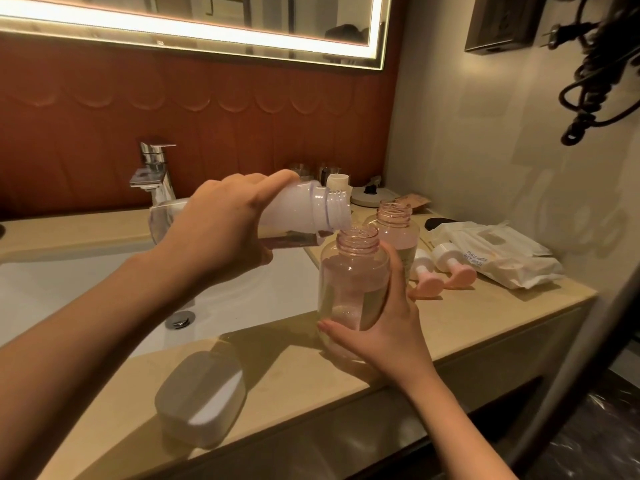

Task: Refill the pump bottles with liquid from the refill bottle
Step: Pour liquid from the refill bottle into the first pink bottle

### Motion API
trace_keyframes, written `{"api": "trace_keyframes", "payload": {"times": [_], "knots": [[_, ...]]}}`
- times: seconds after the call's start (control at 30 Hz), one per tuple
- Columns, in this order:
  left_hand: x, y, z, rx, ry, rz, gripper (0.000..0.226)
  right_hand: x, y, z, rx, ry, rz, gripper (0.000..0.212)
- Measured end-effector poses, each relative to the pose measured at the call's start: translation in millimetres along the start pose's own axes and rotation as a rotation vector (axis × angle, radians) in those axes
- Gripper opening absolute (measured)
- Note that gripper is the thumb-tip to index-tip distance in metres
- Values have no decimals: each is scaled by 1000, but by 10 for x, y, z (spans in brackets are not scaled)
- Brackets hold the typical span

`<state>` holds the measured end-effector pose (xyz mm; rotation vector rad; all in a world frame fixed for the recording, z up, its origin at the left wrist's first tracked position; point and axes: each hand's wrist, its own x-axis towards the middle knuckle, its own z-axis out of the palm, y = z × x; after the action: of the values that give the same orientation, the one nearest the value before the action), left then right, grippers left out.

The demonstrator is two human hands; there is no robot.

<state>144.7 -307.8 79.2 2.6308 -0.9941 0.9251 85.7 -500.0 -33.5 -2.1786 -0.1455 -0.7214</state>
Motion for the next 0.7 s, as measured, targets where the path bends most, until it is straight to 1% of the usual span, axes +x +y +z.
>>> {"api": "trace_keyframes", "payload": {"times": [0.7], "knots": [[22, -11, -23, 40, 10, 49, 80, -1, -22, -7, -7, -6, 11, 111]]}}
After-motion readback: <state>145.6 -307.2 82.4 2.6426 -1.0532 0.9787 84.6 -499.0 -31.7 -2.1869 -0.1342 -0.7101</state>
